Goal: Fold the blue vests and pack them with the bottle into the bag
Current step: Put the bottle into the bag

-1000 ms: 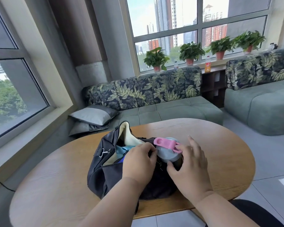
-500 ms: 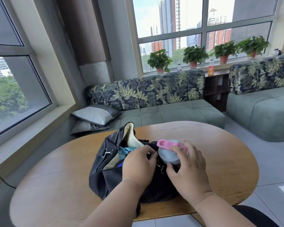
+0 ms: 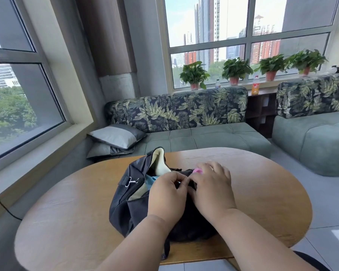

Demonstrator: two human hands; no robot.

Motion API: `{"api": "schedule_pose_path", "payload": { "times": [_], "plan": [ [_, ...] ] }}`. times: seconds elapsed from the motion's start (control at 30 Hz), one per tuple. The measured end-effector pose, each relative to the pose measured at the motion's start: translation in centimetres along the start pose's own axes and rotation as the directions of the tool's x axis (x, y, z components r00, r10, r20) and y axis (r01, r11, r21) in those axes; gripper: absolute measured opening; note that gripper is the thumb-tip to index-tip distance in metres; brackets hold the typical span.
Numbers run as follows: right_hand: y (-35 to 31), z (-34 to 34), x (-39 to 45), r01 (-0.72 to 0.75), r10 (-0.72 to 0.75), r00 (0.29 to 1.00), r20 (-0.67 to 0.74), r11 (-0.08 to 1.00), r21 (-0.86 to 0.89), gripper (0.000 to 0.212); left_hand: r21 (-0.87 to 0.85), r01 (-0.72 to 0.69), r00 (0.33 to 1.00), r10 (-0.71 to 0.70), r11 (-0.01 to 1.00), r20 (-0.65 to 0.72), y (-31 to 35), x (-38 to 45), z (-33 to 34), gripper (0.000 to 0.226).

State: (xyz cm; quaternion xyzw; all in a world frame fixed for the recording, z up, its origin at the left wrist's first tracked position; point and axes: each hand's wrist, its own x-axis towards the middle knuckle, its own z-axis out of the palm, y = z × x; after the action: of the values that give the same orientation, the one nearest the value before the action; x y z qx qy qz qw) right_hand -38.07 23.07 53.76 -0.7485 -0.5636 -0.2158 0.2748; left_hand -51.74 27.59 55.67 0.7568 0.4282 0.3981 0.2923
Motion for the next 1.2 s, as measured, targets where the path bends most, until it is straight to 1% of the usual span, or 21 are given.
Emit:
{"api": "schedule_pose_path", "payload": {
  "times": [0.13, 0.2, 0.27, 0.33, 0.43, 0.5, 0.53, 0.6, 0.7, 0.83, 0.93, 1.03, 1.13, 1.2],
  "plan": [
    [-0.1, 0.2, 0.2, -0.005, 0.004, 0.999, 0.033, 1.0, 0.023, 0.019, -0.005, 0.054, 0.998, -0.054, 0.999, -0.016, -0.1, -0.3, 0.2, 0.014],
    [0.0, 0.1, 0.1, -0.013, 0.012, 0.999, 0.041, 0.999, 0.029, 0.018, 0.011, 0.076, 0.993, -0.074, 0.997, -0.087, -0.1, -0.2, 0.2, 0.015],
    [0.4, -0.1, 0.2, -0.033, 0.031, 0.998, 0.048, 0.999, 0.036, 0.014, -0.021, 0.12, 0.979, -0.121, 0.993, -0.167, -0.2, 0.5, -0.3, 0.015],
    [1.2, -0.3, 0.1, -0.049, 0.048, 0.998, 0.033, 0.998, 0.037, 0.011, -0.034, 0.174, 0.964, -0.177, 0.984, -0.197, -0.7, 1.2, -1.2, 0.016],
    [2.3, -0.5, 0.1, -0.071, 0.068, 0.996, 0.064, 0.997, 0.043, 0.009, 0.055, 0.206, 0.952, -0.187, 0.977, -0.243, -2.2, 1.9, -3.0, 0.019],
    [3.1, -0.7, 0.0, -0.09, 0.086, 0.993, 0.085, 0.995, 0.043, 0.01, 0.118, 0.241, 0.931, -0.195, 0.963, -0.307, -4.0, 2.5, -4.7, 0.021],
    [3.6, -0.8, -0.1, -0.098, 0.094, 0.991, 0.092, 0.994, 0.039, 0.011, 0.124, 0.27, 0.916, -0.215, 0.955, -0.338, -5.3, 2.9, -5.7, 0.019],
    [4.4, -1.2, -0.3, -0.108, 0.103, 0.989, 0.102, 0.993, 0.051, 0.01, 0.086, 0.326, 0.884, -0.272, 0.941, -0.38, -7.8, 3.6, -8.1, 0.015],
    [4.9, -1.6, -0.5, -0.117, 0.102, 0.985, 0.137, 0.988, 0.104, 0.011, 0.072, 0.389, 0.843, -0.324, 0.918, -0.43, -10.8, 4.3, -10.8, 0.016],
    [5.0, -1.6, -1.0, -0.11, 0.093, 0.986, 0.139, 0.987, 0.119, 0.016, 0.092, 0.42, 0.829, -0.34, 0.903, -0.444, -12.3, 4.7, -12.6, 0.016],
    [5.3, -1.8, -0.9, -0.099, 0.082, 0.988, 0.127, 0.985, 0.14, 0.018, 0.126, 0.417, 0.842, -0.331, 0.9, -0.426, -12.7, 5.3, -13.0, 0.016],
    [5.8, -2.2, 0.3, -0.077, 0.047, 0.987, 0.152, 0.977, 0.201, 0.02, 0.143, 0.389, 0.863, -0.306, 0.91, -0.401, -12.6, 6.3, -13.0, 0.017],
    [6.4, -2.6, 1.5, -0.123, 0.08, 0.983, 0.168, 0.957, 0.264, 0.027, 0.189, 0.355, 0.883, -0.262, 0.915, -0.39, -12.3, 7.4, -13.1, 0.022],
    [7.0, -2.8, 2.1, -0.177, 0.131, 0.976, 0.173, 0.942, 0.287, 0.029, 0.187, 0.355, 0.88, -0.259, 0.916, -0.398, -11.9, 8.0, -13.5, 0.021]
  ]
}}
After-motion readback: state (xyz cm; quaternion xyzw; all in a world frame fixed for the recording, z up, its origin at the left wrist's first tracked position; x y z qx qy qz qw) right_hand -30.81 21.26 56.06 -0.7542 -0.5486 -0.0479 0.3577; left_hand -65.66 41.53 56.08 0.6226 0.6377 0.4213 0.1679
